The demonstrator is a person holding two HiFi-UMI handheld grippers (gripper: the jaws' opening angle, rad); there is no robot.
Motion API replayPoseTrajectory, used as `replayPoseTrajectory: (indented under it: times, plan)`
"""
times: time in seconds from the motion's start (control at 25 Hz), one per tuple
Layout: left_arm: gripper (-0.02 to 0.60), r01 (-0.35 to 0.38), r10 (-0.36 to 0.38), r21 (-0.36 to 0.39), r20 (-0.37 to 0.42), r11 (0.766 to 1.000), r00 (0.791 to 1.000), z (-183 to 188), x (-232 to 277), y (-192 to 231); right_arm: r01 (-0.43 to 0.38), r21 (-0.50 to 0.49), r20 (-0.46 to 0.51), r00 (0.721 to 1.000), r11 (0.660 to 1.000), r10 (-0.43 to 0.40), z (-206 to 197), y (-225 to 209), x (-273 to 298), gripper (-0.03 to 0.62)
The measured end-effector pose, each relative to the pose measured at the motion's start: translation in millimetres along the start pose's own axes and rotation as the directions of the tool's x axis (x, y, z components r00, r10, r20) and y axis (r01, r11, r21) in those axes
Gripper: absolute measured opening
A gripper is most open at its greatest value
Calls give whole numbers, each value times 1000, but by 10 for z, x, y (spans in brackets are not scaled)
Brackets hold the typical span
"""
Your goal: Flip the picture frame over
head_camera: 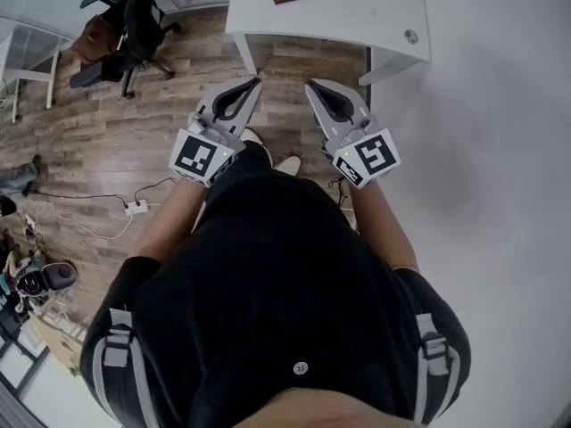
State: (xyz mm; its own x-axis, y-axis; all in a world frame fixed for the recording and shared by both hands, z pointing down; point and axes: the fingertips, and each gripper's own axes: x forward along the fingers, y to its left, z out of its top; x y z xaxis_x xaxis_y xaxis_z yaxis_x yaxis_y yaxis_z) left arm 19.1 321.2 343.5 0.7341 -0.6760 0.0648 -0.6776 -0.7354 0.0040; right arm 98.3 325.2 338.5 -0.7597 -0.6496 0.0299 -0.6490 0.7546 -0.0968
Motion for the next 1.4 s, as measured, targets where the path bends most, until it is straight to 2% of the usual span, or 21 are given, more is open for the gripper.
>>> replayPoseTrajectory:
  times: [0.28, 0.52, 0.6, 0.76, 0.88, 1.0, 1.2, 1.4]
  plan:
    - [5, -5, 5, 2, -6, 1000, 1000, -20, 32, -65, -10, -24, -4, 1000, 1000, 10, -16, -2, -57, 11]
    - [5, 4, -4, 8, -5, 1000, 1000, -1, 99, -136, 30, -56, -8, 999, 998, -31, -25, -94, -147, 12]
    - [5, 6, -6, 8, -8, 1000, 1000, -11, 124, -138, 45, -53, -12, 999, 998, -45, -28, -144, -155, 88]
    - [5, 9, -9, 6, -12, 1000, 1000, 24, 155, -140, 57, -37, -17, 998, 998, -57, -22, -201, -169, 138]
    - [5, 9, -9, 5, -13, 1000, 1000, 29, 164, -150, 47, -29, 3, 999, 998, -47, 3, -197, -176, 224]
    - [5, 8, -8, 7, -17, 1000, 1000, 29, 170, -158, 54, -3, 7, 999, 999, -54, 17, -228, -164, 273]
    - [5, 8, -8, 22, -18, 1000, 1000, 115, 135, -166, 79, 17, -5, 997, 997, -79, 11, -288, -153, 328]
    - [5, -33, 34, 32, -16, 999, 999, 31, 65, -20, 74, 13, -24, 997, 997, -73, -52, -294, -73, 339]
